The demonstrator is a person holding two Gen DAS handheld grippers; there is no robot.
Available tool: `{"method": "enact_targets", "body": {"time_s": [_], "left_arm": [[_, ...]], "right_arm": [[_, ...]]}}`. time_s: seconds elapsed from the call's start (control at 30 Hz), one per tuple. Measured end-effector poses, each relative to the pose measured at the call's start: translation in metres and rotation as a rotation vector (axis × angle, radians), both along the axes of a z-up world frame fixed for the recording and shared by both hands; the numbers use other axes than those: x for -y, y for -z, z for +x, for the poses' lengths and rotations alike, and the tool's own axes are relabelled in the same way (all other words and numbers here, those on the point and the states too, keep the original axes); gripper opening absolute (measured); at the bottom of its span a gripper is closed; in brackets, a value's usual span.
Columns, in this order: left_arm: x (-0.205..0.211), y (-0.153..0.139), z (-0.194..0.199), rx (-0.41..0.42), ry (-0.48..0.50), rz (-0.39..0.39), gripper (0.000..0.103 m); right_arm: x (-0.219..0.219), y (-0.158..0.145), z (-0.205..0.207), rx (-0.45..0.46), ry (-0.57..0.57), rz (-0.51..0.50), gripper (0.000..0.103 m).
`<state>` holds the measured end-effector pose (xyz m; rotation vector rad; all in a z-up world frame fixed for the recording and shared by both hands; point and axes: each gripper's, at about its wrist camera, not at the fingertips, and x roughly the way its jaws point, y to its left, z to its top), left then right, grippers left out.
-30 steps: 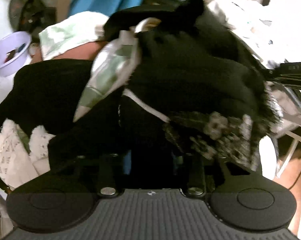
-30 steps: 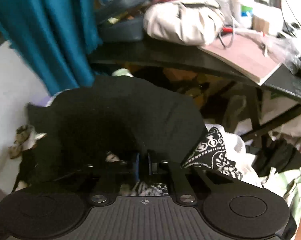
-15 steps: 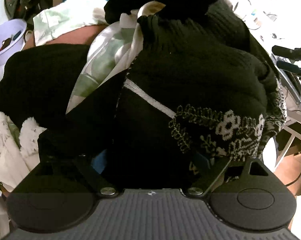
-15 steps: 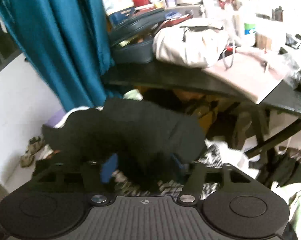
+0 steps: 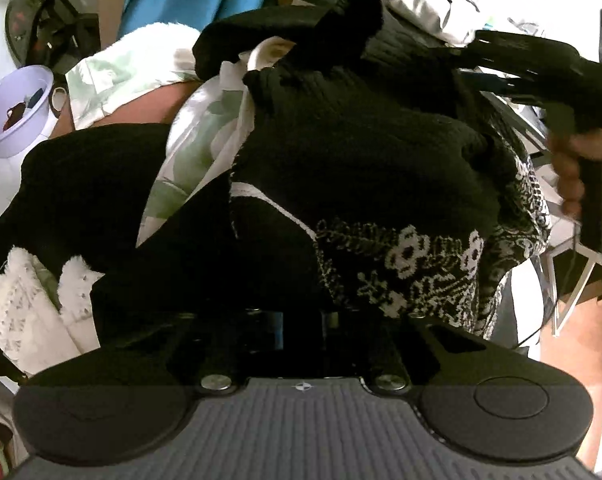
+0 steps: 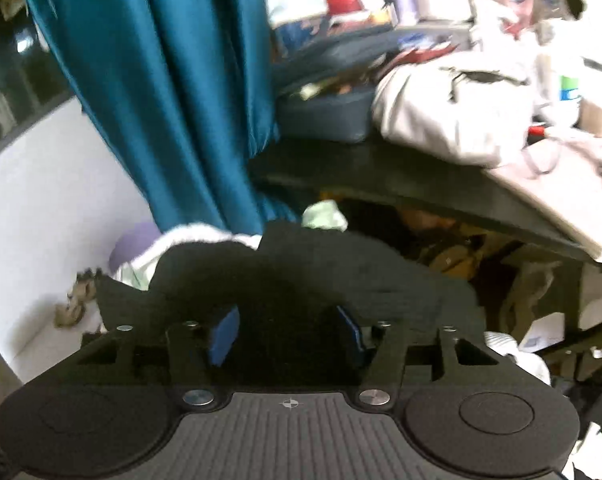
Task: Fold clothes
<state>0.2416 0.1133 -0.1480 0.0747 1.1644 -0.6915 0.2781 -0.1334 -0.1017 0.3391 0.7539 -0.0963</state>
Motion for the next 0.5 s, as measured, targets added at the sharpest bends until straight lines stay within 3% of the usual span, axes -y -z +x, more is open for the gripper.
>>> {"method": "enact_targets", "body": {"time_s": [0.03, 0.1, 0.13, 0.17, 0.27, 0.37, 0.5], "left_arm": [[0.002, 0.0, 0.001, 0.007, 0.0, 0.012, 0.016], [0.005, -0.003, -0.001, 0.033, 0.003, 0.041, 0.016], [0.006, -0.006, -0.002, 0.051, 0.006, 0.054, 0.016], [0.006, -0.009, -0.003, 0.064, 0.005, 0.064, 0.016], [0.002, -0.017, -0.003, 0.086, -0.01, 0.087, 0.016], [-0.002, -0.019, -0.004, 0.092, -0.016, 0.083, 0.016], [-0.004, -0.021, -0.009, 0.097, -0.027, 0.069, 0.016]], "right_arm": [[-0.001, 0.004, 0.007, -0.016, 0.003, -0.006, 0.061], [-0.001, 0.004, 0.012, -0.023, 0.018, -0.001, 0.047], [-0.001, -0.003, 0.008, -0.004, 0.017, 0.012, 0.014], [0.001, -0.013, 0.0, 0.028, 0.025, 0.024, 0.007], [0.013, -0.052, -0.044, 0.161, 0.156, 0.011, 0.007], [0.033, -0.081, -0.107, 0.252, 0.369, -0.006, 0.007], [0.051, -0.084, -0.199, 0.197, 0.623, -0.013, 0.006]]}}
